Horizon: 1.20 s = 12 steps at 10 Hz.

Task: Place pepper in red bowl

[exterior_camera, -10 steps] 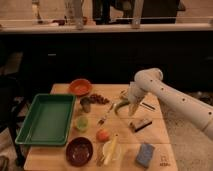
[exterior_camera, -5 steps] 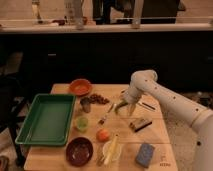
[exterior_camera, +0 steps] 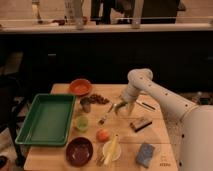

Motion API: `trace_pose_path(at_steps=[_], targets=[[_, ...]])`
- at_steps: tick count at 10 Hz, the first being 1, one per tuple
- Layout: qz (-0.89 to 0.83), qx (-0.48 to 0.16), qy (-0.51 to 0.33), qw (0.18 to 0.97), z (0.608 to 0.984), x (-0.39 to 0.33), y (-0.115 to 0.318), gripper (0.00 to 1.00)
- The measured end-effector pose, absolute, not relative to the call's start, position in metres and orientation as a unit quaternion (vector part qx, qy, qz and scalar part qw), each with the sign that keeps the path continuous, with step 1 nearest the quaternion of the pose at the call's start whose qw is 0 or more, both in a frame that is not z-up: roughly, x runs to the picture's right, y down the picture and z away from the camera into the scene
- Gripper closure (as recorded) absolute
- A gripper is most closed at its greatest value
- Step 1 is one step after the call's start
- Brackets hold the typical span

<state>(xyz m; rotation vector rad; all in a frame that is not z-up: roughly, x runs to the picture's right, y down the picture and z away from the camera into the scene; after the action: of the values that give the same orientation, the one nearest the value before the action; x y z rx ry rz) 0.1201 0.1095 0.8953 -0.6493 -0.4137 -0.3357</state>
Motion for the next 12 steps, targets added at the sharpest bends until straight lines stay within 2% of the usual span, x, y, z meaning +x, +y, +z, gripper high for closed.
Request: trace_pose_path(at_steps=[12], targets=[[-0.188, -0.345, -0.156, 0.906, 0.943, 0.139, 0.115, 0.20]])
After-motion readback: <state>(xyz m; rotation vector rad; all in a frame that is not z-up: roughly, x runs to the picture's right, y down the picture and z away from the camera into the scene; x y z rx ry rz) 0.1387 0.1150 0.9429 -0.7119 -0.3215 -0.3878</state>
